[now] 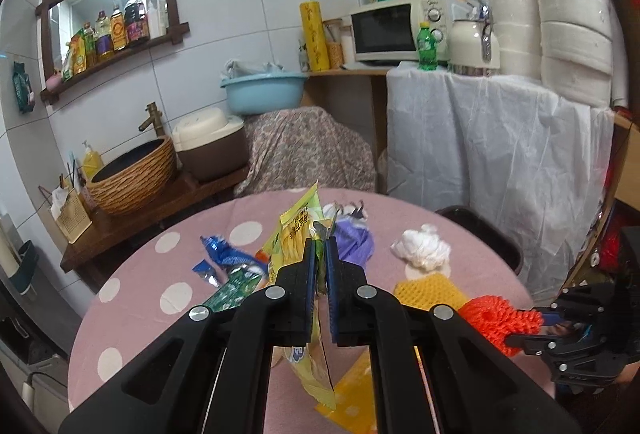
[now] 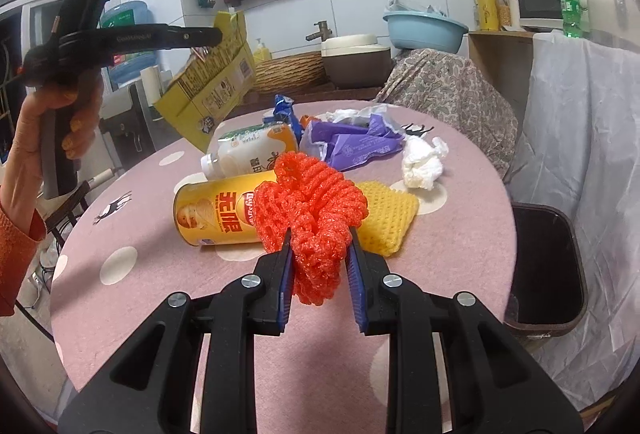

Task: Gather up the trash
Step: 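Grasp the yellow snack box with the left gripper while the right holds the orange net, then carry both items over the black bin and open both grippers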

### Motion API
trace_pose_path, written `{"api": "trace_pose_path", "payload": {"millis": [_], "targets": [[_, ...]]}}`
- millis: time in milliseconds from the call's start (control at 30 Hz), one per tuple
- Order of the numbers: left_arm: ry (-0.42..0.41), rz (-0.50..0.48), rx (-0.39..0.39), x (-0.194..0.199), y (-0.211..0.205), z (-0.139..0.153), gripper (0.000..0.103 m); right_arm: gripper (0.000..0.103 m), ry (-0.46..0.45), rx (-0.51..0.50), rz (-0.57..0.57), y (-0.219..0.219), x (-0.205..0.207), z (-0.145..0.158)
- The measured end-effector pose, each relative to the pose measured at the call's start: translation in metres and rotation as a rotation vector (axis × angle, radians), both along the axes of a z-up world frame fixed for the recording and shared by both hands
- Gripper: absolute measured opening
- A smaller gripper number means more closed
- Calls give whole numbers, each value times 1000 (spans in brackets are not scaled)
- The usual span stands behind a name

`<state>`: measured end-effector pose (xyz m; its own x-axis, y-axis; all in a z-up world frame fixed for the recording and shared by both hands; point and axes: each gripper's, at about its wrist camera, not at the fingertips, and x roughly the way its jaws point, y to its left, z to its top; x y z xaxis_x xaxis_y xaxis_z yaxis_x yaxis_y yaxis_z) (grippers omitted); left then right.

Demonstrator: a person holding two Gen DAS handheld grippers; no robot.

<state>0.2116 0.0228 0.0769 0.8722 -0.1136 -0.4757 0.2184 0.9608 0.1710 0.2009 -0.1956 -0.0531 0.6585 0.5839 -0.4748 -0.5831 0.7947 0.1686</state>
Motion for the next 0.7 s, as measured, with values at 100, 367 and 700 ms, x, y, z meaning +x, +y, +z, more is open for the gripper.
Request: {"api": "trace_pose_path", "payload": {"millis": [100, 367, 700], "targets": [[-8, -50, -26, 0, -18, 8, 6, 25, -15, 16, -29, -15, 0, 5], [33, -226, -68, 26, -100, 14, 7, 25, -24, 6, -193, -79, 12, 10], [205, -366, -126, 86, -217, -27, 6, 25, 43, -46, -422, -159, 44, -8]]}}
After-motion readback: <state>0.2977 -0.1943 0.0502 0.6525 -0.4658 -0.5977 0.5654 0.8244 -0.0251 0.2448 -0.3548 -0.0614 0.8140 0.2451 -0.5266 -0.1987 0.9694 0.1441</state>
